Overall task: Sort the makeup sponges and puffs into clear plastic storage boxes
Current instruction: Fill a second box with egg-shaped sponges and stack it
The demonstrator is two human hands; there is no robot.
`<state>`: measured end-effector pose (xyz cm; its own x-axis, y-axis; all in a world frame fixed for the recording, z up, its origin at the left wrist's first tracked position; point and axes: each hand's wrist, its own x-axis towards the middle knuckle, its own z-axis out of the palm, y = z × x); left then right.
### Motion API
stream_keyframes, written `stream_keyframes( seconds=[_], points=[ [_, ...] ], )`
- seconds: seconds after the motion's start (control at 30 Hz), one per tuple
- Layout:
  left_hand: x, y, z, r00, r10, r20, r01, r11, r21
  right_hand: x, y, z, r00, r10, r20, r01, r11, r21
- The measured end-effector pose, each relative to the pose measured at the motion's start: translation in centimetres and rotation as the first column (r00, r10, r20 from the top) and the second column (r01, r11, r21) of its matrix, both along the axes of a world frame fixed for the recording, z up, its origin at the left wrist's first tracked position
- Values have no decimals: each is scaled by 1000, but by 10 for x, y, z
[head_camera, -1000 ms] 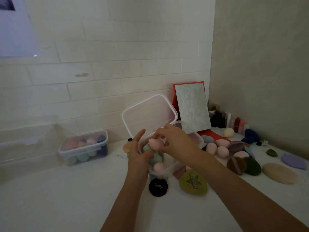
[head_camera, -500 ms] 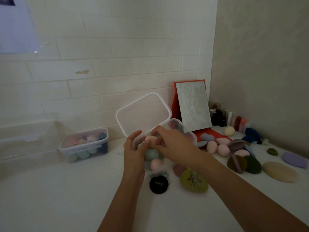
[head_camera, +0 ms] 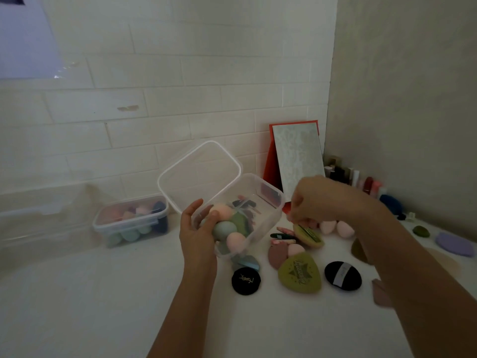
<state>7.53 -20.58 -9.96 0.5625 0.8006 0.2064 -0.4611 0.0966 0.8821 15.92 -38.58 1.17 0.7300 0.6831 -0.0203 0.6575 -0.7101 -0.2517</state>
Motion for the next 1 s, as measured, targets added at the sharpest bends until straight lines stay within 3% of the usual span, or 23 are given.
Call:
stream_keyframes(
  seconds=[0.07, 0.2, 0.5, 0.63, 1.0],
  points=[
    [-1, 0, 0, 1000, -8, 6, 8, 999, -31, 3, 6, -12, 1000, -8, 15, 12, 974, -224],
    [-1, 1, 1, 999, -40, 18, 41, 997, -70, 15, 21, -41, 999, -49, -12, 41, 925, -377],
    [-1, 1, 0, 996, -91, 3, 91, 993, -69, 28, 26, -58, 999, -32, 23, 38, 944, -327],
    [-2, -1, 2, 995, -98, -9, 97, 992, -82, 28, 25, -56, 998, -52, -47, 34, 946, -323],
    [-2, -1, 3, 994, -109, -28, 107, 992, -73, 22, 5, -25, 992, -42, 116, 76, 950, -304]
  ],
)
